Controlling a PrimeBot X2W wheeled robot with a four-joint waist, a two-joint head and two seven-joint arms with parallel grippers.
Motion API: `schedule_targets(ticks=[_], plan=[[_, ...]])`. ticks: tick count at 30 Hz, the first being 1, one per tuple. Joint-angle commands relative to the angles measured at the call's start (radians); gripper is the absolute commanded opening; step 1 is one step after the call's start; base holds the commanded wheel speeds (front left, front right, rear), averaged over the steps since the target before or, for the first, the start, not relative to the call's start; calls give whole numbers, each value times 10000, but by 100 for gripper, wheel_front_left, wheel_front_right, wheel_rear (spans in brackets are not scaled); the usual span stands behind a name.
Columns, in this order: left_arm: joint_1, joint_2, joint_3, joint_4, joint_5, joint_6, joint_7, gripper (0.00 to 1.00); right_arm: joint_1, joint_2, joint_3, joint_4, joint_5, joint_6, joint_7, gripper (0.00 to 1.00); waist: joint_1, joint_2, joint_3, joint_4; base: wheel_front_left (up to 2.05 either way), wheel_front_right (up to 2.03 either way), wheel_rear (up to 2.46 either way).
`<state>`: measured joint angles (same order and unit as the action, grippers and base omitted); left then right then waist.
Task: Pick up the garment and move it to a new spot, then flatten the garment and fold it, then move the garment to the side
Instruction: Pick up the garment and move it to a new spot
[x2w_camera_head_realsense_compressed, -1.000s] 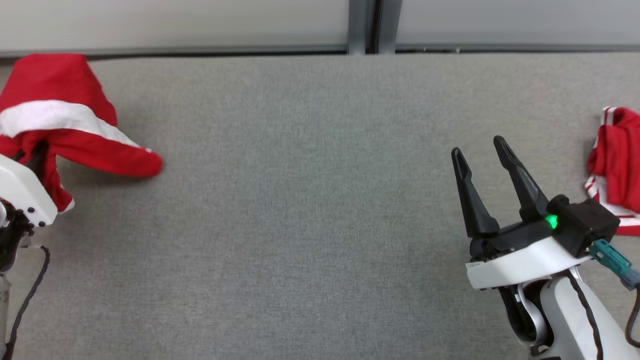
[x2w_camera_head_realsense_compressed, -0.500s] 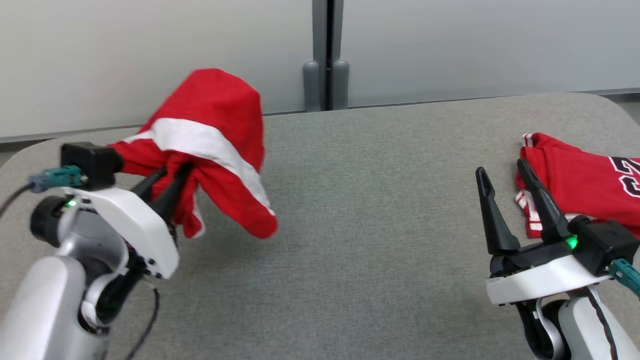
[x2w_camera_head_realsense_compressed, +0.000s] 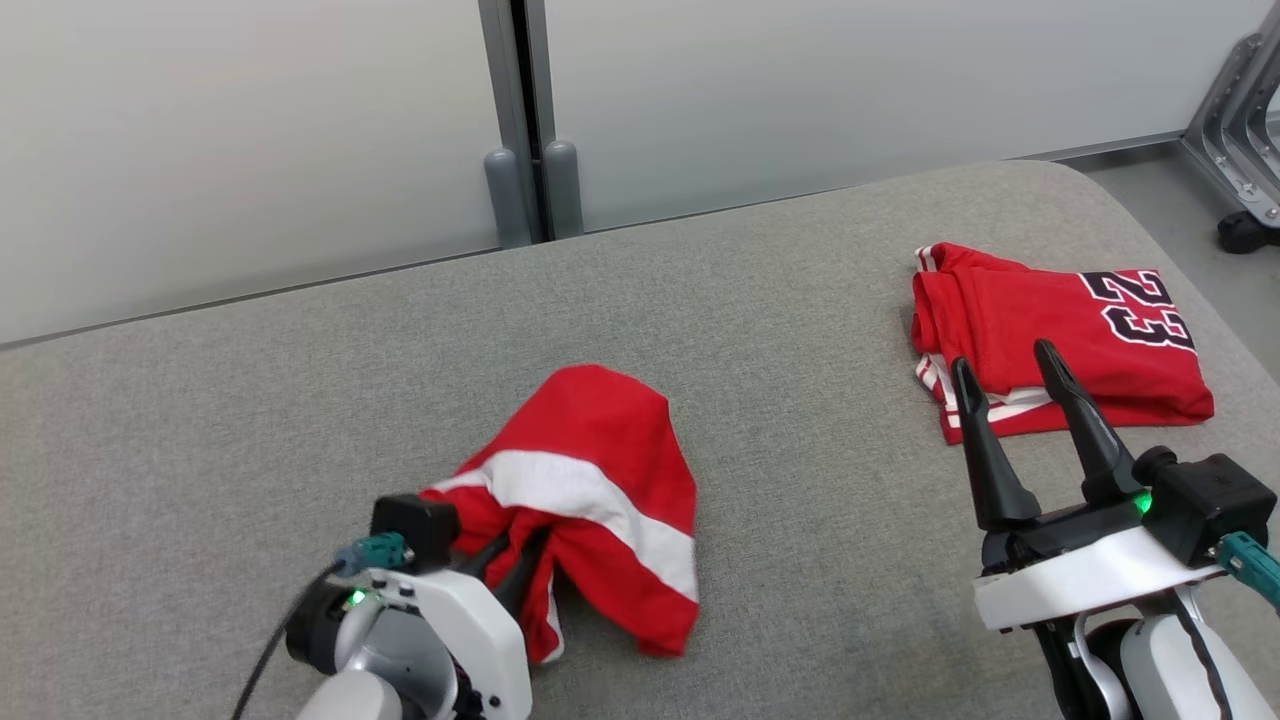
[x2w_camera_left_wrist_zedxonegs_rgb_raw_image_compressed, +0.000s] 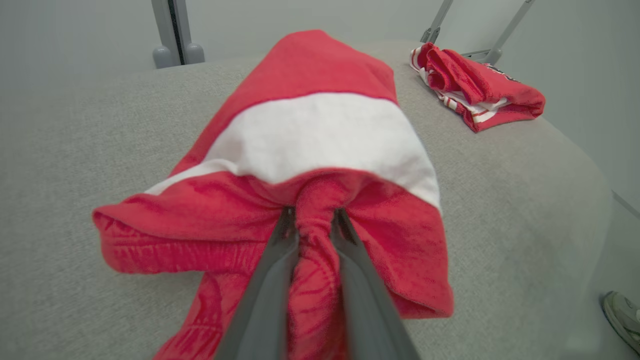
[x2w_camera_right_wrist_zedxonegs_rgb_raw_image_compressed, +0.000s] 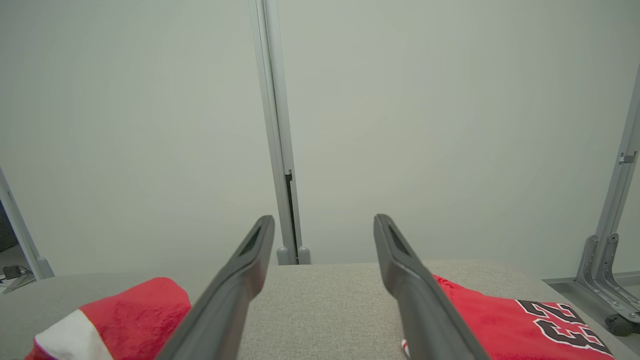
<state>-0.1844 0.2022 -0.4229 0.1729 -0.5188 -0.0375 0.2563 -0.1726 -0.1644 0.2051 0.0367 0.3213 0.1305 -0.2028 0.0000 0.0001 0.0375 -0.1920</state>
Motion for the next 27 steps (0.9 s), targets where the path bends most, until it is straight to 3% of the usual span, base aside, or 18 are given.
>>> schedule_targets(ticks=[1,2,3,9,15,20,27], plan=[[-53,-219,-155,823,160,-105,-456,0,111,-13,55,28,30,6,51,100,0,-1,29,-74,0,0,0],[-126,-318,-250,1339,229,-157,-664,41,91,-5,95,55,39,6,64,100,0,-1,33,-99,0,0,0],[-159,-448,-356,1827,258,-188,-820,100,68,-2,137,80,45,6,62,100,0,-1,33,-123,0,0,0],[-625,-679,-516,3161,412,-401,-1770,100,168,-58,124,221,81,6,80,100,0,-1,-59,80,0,0,0],[-682,-426,-377,2844,350,-448,-2067,100,278,-24,14,237,67,6,54,100,0,-1,-192,444,0,0,0],[-334,111,-43,1588,273,-163,-2039,100,394,-16,-176,180,17,6,49,100,0,-1,-262,812,0,0,0],[513,834,775,-514,336,599,-2583,100,691,-63,-289,130,9,6,38,100,0,-1,-324,1185,0,0,0]])
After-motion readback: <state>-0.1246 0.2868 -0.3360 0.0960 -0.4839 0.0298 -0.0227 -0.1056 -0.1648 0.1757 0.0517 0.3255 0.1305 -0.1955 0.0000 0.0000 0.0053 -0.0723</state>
